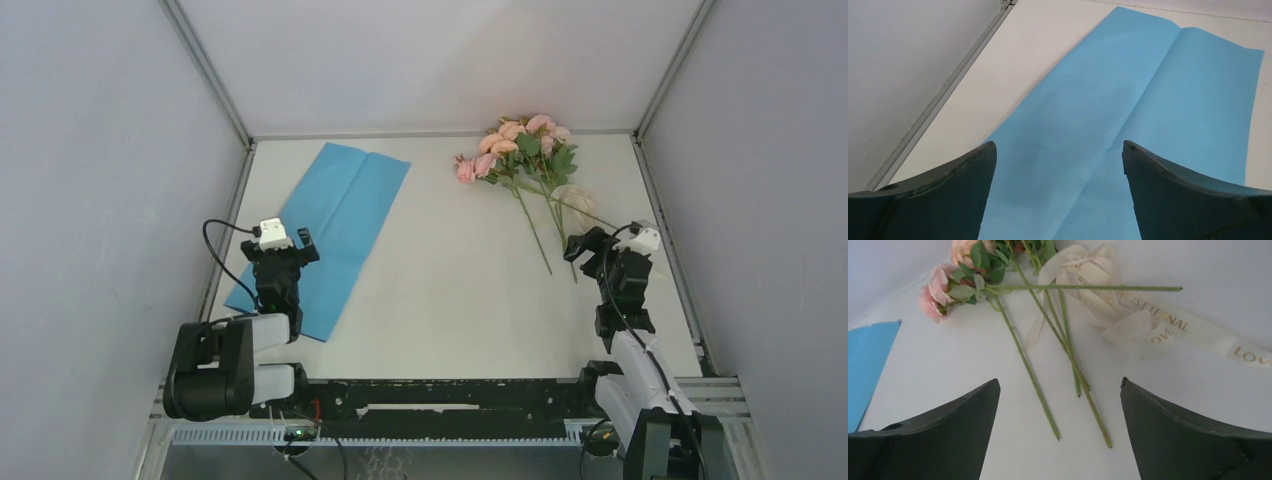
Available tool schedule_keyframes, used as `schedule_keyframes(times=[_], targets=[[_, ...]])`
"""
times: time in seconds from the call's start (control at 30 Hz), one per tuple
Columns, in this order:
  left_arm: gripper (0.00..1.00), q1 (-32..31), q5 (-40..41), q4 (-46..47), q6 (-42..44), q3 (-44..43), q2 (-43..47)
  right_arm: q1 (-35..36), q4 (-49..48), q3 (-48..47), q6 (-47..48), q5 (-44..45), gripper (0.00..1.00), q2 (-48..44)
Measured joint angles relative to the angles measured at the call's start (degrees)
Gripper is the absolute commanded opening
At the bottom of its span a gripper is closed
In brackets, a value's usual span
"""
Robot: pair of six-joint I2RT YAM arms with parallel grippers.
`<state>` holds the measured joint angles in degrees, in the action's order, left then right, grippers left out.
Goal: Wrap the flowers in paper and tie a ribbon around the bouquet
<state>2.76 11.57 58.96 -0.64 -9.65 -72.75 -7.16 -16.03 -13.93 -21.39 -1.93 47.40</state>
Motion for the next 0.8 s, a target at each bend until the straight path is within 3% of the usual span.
schedule_keyframes(times=[0.1, 0.2, 0.27, 0.37, 0.47, 0.57, 0.67, 0.8], targets=[[1.00, 0.1, -0.4, -0.8, 0.0, -0.2, 0.2, 0.0, -1.6, -0.3, -1.0, 0.6, 1.00, -0.2], [1.00, 1.5, -3.1, -15.8, 0.6, -7.1, 2.2, 0.0, -4.4, -0.5, -3.8, 1.6, 1.00, -0.2], [1.00, 2.8, -5.1, -33.5, 3.9, -21.1, 1.3, -0.5, -7.1, -0.5, -9.5, 1.7, 1.00, 0.3], [1.00, 3.7, -5.7, -53.8, 10.6, -45.1, -3.3, -1.6, -13.4, -0.5, -15.0, -3.9, 0.88, 3.0], [0.98, 4.0, -3.5, -67.3, 16.8, -57.1, -6.1, 0.3, -19.3, -3.3, -18.5, -11.8, 0.82, 9.1], [0.89, 5.4, 0.4, -77.5, 20.9, -58.7, -10.3, 8.6, -15.7, -12.6, -17.9, -13.1, 0.80, 16.2], [0.81, 8.4, 4.0, -85.6, 22.5, -59.4, -20.7, 20.8, -10.1, -25.6, -14.6, -10.8, 0.74, 24.0], [0.78, 12.2, 8.2, -93.4, 23.6, -60.0, -33.9, 29.9, -5.4, -39.0, -13.3, -10.0, 0.66, 35.6]])
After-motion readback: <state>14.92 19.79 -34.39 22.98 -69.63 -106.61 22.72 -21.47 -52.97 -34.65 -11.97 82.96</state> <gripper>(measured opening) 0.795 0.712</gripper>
